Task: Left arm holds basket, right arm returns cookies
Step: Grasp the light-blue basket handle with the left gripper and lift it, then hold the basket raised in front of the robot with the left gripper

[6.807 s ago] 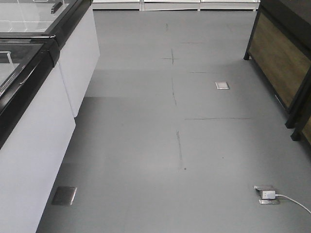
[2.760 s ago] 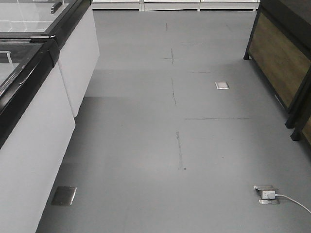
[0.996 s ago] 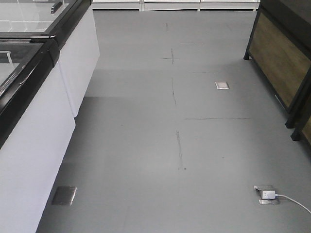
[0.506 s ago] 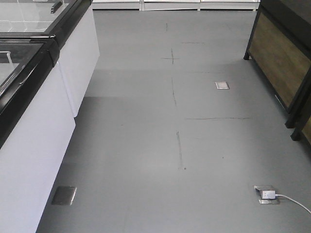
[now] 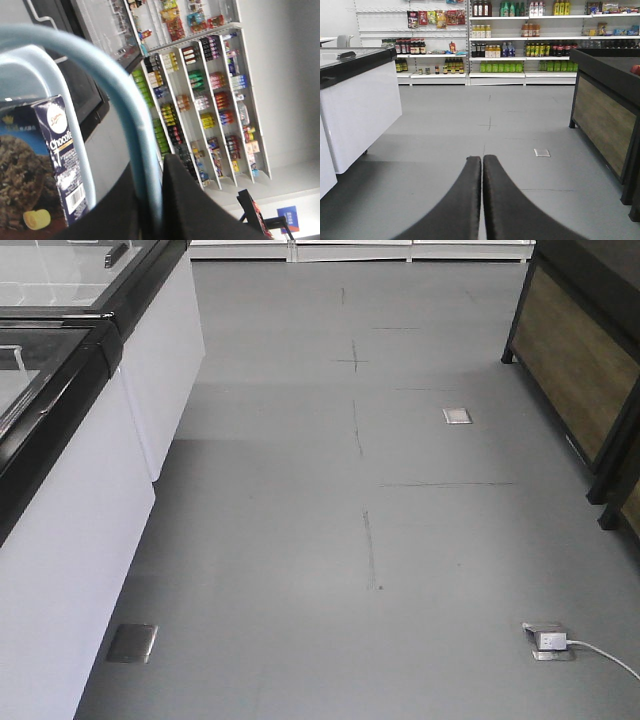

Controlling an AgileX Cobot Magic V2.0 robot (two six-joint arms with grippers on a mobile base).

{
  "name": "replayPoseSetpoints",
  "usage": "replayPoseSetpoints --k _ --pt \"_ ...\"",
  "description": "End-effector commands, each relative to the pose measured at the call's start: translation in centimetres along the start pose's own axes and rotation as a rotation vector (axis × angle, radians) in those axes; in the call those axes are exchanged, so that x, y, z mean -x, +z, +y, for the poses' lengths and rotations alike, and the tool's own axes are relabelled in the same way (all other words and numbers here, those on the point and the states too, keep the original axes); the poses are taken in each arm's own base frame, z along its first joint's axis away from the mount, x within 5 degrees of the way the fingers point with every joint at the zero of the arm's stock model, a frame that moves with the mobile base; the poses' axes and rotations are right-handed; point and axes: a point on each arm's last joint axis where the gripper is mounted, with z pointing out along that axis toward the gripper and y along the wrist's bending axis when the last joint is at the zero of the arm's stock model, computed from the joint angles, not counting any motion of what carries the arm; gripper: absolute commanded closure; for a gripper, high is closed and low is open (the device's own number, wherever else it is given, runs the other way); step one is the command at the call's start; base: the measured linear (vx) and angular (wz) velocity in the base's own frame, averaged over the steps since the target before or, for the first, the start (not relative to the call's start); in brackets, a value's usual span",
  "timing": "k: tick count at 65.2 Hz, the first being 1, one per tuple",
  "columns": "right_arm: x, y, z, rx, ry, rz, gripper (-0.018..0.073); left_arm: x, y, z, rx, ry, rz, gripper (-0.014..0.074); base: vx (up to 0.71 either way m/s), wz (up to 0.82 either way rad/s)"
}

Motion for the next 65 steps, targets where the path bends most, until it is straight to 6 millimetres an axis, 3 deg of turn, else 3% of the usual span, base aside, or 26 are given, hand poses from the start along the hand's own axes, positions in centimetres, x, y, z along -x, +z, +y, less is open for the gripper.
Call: replayPoseSetpoints --k 1,8,20,32,40,49,65 --pt "0.7 -0.1 0.0 0.0 -0.014 -0.086 0.0567 -0.4 -0.1 -4.0 -0.135 0.028 -0.009 0.0604 0.0 0.0" --pt "0.7 -0.1 0.0 0.0 -0.014 -0.086 0.0567 -0.8 0.7 -6.1 -0.181 0.054 0.021 0.0604 0.0 0.0" --pt "0.7 -0.1 0.0 0.0 -0.014 -0.086 0.0567 -1.5 1.7 -11.4 -0.291 0.148 0.06 0.0604 0.0 0.0" --pt "0.7 -0.1 0.0 0.0 -0.014 -0.086 0.0567 -4.7 3.7 -14.7 -0.369 0.126 0.168 0.0604 0.0 0.0" --pt "0.7 -0.1 0.0 0.0 -0.014 -0.086 0.0567 -8.1 5.5 -15.8 -0.405 0.122 0.277 0.0604 0.0 0.0" --pt "0.7 -0.1 0.0 0.0 -0.014 -0.086 0.0567 -13.5 7.4 -17.4 -0.46 0.129 0.44 0.0604 0.0 0.0" --pt "0.7 -0.1 0.0 0.0 -0.014 -0.086 0.0567 -23.0 8.3 -18.6 -0.484 0.254 0.772 0.0604 0.0 0.0"
